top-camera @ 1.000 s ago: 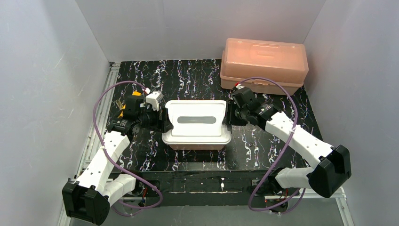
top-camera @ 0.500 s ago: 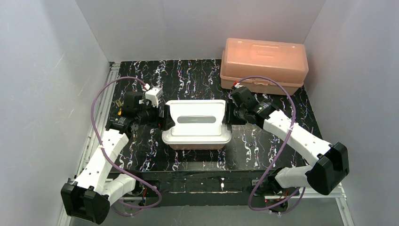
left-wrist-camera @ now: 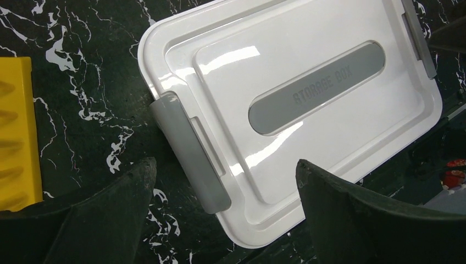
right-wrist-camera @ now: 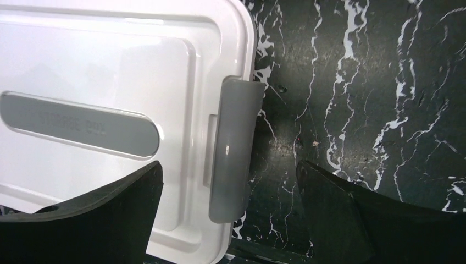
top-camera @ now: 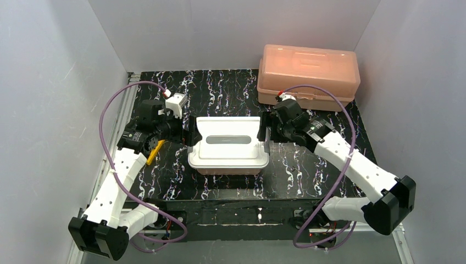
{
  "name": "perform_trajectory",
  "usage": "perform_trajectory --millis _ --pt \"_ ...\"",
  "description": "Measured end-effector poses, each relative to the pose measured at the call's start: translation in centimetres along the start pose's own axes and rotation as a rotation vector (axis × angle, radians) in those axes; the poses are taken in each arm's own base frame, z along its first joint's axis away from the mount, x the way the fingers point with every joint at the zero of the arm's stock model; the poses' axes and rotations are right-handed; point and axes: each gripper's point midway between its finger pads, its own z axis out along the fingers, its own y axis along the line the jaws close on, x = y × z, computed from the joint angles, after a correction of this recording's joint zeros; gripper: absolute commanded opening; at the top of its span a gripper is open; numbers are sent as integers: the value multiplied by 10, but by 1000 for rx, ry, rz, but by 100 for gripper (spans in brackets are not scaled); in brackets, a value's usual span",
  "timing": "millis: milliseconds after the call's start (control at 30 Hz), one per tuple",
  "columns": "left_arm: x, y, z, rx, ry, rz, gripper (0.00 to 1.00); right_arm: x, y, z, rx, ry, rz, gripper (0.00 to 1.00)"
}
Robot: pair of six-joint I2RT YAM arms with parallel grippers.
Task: Organize the chemistry lab equipment
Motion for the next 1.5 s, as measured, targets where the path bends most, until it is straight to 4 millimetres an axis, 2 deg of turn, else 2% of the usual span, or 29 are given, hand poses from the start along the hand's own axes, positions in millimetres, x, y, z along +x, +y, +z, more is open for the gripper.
perform_trajectory --millis 100,200,300,400,467,600,667,800,900,1000,1100,1233,1367,1500 --pt "1 5 0 -17 9 -7 98 -18 -1 -13 -3 -63 -2 98" --pt "2 15 -2 -50 6 -9 98 -35 -13 -24 15 -130 27 98" --pt "5 31 -2 -106 -17 -9 98 -54 -39 -33 61 -211 77 98" --pt "24 52 4 -184 0 13 98 -62 -70 -33 126 -284 126 98" --pt "42 60 12 -204 35 19 98 -55 -91 -26 174 -318 138 98" --pt "35 65 14 -218 -58 89 98 -20 -126 -4 254 -324 91 98" --pt "36 65 13 -224 -121 110 98 -10 -140 4 296 -341 63 98" --pt "35 70 13 -248 -230 143 98 -14 -160 5 370 -429 40 98" --pt "31 82 12 -302 -264 134 98 -21 -170 3 406 -468 47 98" --pt "41 104 12 -360 -243 30 98 -27 -176 0 420 -505 62 98" --pt "38 115 6 -385 -274 -45 98 -27 -179 -1 420 -526 71 98" --pt "32 106 11 -325 -323 -31 98 -25 -185 2 433 -533 79 98" --pt "50 101 29 -255 -287 -34 98 -25 -193 2 461 -537 93 98" --pt "72 105 48 -227 -209 -67 98 -25 -200 4 488 -535 101 98"
